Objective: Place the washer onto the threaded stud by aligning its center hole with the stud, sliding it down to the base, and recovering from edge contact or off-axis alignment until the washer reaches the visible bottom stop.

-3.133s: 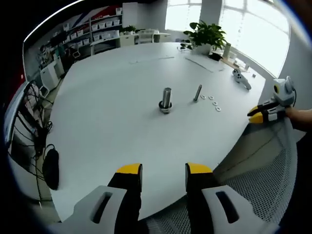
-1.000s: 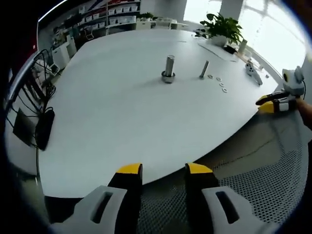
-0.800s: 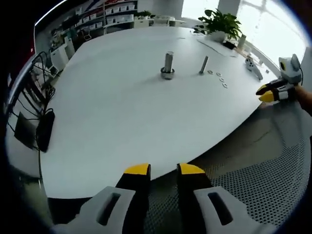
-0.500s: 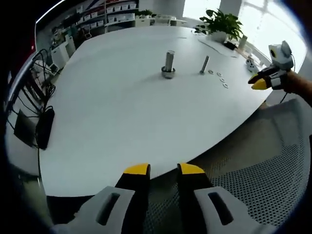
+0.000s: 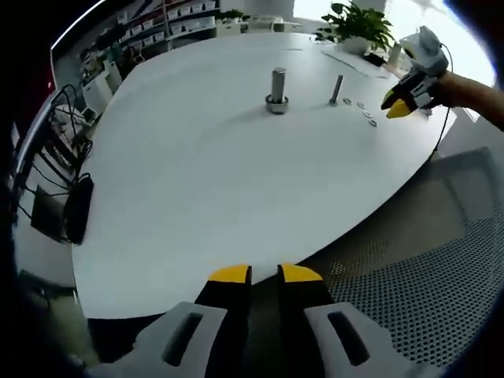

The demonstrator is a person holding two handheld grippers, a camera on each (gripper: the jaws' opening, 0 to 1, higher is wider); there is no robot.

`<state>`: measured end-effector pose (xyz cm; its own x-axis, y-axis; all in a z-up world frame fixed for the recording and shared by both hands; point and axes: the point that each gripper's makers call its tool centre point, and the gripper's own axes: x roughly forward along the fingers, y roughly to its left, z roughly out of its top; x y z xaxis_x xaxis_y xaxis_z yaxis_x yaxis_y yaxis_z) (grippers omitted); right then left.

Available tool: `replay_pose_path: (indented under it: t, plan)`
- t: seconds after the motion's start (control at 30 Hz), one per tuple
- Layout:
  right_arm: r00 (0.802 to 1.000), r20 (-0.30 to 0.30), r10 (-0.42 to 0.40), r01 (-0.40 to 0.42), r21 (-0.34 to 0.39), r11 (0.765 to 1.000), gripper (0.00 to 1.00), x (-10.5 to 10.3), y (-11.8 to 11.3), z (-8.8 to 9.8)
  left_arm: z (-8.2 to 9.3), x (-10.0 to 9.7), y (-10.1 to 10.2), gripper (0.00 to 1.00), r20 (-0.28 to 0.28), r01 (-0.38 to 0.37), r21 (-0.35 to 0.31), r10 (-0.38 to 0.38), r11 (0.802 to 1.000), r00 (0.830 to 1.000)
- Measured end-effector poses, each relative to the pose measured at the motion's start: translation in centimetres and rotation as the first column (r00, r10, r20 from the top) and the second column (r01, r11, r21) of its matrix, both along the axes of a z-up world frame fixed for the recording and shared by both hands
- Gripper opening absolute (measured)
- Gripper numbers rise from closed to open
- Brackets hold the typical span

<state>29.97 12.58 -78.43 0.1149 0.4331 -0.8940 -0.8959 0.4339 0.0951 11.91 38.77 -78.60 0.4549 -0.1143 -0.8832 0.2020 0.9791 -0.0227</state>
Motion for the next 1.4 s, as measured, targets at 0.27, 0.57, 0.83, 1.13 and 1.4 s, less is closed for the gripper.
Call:
replay_pose_path:
  t: [0.27, 0.57, 0.83, 1.13, 1.4]
  plan:
    - [0.998, -0.008, 0.064, -0.065, -0.044, 0.997, 0.22, 0.6, 0.9, -0.8, -0.1, 0.0, 0.1, 0.1, -0.003, 0.002, 0.012, -0.002, 1.0, 1.0]
    - [0.993, 0.0, 0.115, -0.114, -0.075, 0.991, 0.21, 1.0, 1.4, -1.2, -0.2, 0.0, 0.3, 0.08, 0.0, 0.008, 0.027, -0.008, 1.0, 1.0]
    - [0.96, 0.062, 0.272, -0.26, -0.154, 0.953, 0.19, 1.1, 1.6, -1.4, -0.3, 0.0, 0.4, 0.07, -0.005, 0.027, 0.046, -0.027, 0.999, 1.0]
    - [0.956, 0.048, 0.289, -0.277, -0.169, 0.946, 0.16, 1.2, 1.6, -1.4, -0.5, -0.1, 0.6, 0.04, -0.017, 0.042, 0.07, -0.041, 0.997, 0.999]
    - [0.95, 0.054, 0.307, -0.293, -0.179, 0.939, 0.14, 1.1, 1.8, -1.4, -0.5, -0.1, 0.6, 0.04, -0.015, 0.044, 0.066, -0.043, 0.997, 0.999]
